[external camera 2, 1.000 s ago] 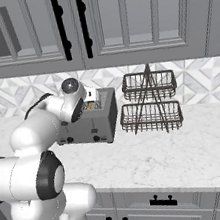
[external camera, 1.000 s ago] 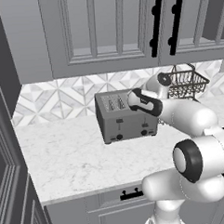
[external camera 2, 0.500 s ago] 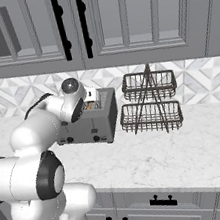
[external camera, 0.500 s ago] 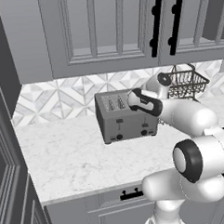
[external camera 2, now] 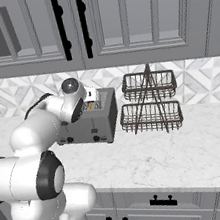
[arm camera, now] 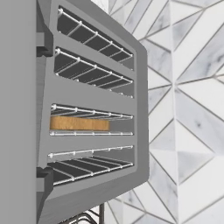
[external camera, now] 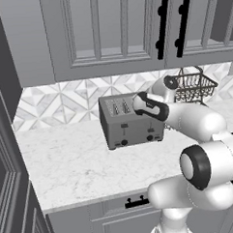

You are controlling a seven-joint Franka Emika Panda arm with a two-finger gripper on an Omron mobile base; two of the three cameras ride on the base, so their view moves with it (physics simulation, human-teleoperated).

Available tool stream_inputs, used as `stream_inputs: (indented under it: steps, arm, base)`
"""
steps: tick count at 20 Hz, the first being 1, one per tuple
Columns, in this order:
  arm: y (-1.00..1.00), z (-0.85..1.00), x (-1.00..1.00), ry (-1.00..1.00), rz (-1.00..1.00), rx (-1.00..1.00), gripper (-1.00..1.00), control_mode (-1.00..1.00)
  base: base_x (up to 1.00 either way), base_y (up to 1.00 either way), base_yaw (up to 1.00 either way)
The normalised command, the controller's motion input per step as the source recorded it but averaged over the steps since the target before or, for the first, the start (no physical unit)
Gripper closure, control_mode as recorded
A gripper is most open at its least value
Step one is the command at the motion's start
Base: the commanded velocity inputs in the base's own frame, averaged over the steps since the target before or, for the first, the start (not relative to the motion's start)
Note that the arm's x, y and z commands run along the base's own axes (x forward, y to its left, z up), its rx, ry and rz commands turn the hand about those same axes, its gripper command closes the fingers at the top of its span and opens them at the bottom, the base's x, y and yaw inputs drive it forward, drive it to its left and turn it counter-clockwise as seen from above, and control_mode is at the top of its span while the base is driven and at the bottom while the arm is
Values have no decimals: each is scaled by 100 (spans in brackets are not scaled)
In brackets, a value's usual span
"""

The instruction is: Start the toaster. Once the lever pops up, take the bread to the plate on the dining counter.

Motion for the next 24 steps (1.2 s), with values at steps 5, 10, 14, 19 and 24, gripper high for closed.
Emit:
stream_inputs:
  steps: [5,10,14,19,24]
  arm:
    - [0,0,0,0,0,0,-100,-100]
    - [0,0,0,0,0,0,-100,-100]
    - [0,0,0,0,0,0,-100,-100]
    - [0,0,0,0,0,0,-100,-100]
    - [0,0,0,0,0,0,-100,-100]
  base:
    - [0,0,0]
    - [0,0,0]
    - [0,0,0]
    - [0,0,0]
    - [0,0,0]
